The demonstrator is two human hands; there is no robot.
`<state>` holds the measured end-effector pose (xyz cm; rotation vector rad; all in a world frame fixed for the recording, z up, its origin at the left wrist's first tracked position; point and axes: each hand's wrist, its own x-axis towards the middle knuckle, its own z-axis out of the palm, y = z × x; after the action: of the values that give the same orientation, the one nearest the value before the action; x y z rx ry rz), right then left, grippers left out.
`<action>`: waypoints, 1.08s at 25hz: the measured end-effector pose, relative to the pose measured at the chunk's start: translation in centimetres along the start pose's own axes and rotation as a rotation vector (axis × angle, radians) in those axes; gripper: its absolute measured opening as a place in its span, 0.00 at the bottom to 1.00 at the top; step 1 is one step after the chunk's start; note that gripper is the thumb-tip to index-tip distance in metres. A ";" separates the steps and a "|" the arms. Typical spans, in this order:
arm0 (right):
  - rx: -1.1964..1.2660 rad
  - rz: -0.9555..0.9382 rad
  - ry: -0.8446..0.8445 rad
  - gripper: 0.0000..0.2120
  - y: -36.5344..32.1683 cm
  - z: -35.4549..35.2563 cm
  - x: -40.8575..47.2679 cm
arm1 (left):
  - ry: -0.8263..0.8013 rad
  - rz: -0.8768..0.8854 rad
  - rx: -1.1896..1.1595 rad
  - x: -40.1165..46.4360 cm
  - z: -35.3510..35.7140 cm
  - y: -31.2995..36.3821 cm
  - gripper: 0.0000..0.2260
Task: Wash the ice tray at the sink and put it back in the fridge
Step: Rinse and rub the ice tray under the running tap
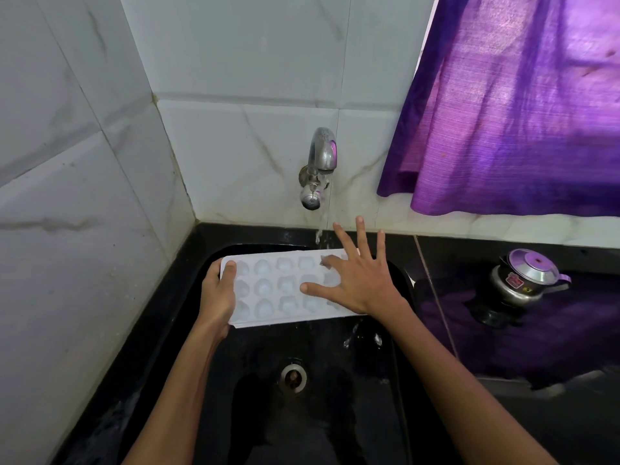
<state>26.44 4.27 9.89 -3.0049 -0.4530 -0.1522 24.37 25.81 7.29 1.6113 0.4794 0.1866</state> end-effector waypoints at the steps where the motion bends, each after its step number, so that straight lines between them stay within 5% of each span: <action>1: 0.002 -0.004 -0.004 0.43 -0.1 -0.1 0.1 | -0.001 0.005 0.002 0.0 0.0 0.0 0.14; 22: -0.013 -0.030 -0.013 0.42 1.0 -0.9 0.1 | -0.006 0.010 -0.040 0.2 0.5 0.4 0.13; 27: 0.288 -0.035 -0.052 0.37 1.3 -1.5 -0.7 | 0.011 0.012 -0.065 0.2 0.4 0.6 0.13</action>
<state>26.02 2.63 11.16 -2.7244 -0.4870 -0.0088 24.80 25.48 7.77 1.5508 0.4682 0.2182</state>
